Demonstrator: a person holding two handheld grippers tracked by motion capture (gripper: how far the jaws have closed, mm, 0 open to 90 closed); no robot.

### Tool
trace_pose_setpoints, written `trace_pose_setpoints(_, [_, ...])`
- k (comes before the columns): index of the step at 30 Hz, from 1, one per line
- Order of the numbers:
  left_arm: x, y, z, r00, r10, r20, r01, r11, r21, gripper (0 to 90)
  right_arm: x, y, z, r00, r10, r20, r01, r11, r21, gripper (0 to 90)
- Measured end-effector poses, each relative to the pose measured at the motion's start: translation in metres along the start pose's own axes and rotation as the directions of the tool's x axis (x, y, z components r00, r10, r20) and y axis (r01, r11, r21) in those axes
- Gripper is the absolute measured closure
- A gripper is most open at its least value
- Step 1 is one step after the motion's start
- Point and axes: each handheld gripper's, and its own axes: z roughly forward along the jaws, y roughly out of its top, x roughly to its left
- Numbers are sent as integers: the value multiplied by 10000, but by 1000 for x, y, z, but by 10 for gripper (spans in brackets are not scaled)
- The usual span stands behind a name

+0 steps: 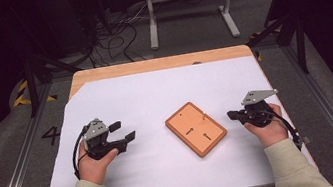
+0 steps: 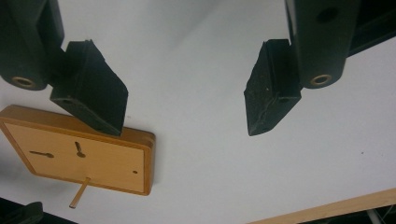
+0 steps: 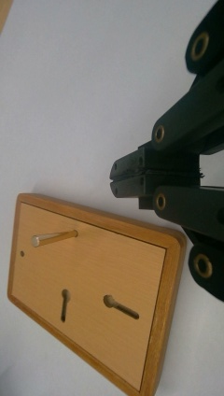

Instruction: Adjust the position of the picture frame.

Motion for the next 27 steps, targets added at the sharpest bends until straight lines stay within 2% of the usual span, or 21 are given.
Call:
trace_pose_setpoints(12, [1, -1, 0, 10000, -53, -30, 54, 10000, 72, 302, 2, -9, 21, 10000, -72, 14, 71, 9969, 789, 900])
trace_pose_setpoints(18, [3, -2, 1, 10000, -49, -60, 49, 9999, 121, 302, 6, -12, 29, 9996, -224, -160, 242, 9927, 1179, 900])
trace_pose_setpoints(27, [3, -3, 1, 9999, -114, -93, 115, 9998, 148, 300, 10, -11, 33, 9978, -446, -484, 506, 9900, 1317, 900])
